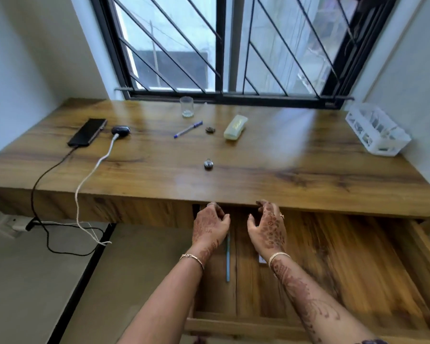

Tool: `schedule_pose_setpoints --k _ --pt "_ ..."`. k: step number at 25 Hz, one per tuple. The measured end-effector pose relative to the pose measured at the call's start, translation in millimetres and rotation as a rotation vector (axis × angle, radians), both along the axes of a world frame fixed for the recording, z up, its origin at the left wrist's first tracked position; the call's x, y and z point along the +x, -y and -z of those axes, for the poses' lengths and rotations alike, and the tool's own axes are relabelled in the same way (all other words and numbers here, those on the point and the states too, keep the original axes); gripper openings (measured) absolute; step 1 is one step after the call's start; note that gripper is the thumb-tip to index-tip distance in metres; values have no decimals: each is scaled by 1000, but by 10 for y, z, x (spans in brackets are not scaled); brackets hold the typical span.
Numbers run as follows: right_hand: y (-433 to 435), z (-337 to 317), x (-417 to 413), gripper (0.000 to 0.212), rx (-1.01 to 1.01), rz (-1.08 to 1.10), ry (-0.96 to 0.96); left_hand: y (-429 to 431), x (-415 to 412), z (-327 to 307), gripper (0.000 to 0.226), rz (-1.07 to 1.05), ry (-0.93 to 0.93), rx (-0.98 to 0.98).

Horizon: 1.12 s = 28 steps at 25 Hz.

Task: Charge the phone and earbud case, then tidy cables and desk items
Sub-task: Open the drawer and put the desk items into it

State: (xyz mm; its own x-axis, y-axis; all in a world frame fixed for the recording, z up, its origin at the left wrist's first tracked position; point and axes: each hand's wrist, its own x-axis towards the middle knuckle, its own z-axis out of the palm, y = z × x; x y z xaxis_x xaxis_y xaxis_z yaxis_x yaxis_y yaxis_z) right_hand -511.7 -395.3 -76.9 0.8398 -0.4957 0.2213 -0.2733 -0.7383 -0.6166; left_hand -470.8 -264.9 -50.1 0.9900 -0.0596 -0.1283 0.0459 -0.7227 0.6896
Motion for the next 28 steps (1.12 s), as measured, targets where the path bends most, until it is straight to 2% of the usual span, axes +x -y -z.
schedule_pose_setpoints --k 4,8,15,18,22,28 --pt "-124 -196 467 48 -27 -126 -4 -180 406 -338 12 -59 81 -43" --pt "-288 -240 1075 64 -32 -294 -160 -421 1097 -501 9 -84 131 -18" --pt "-384 -152 1916 81 -76 -220 -98 -611 2629 -632 29 -39 248 143" --pt "-407 -74 2020 72 -152 -230 -16 -555 3172 -532 33 68 233 261" --pt "-398 23 2084 54 -146 -218 56 -442 3521 -212 34 266 239 455" --pt "-407 40 2081 40 -125 -193 93 -321 3715 -65 35 331 311 571"
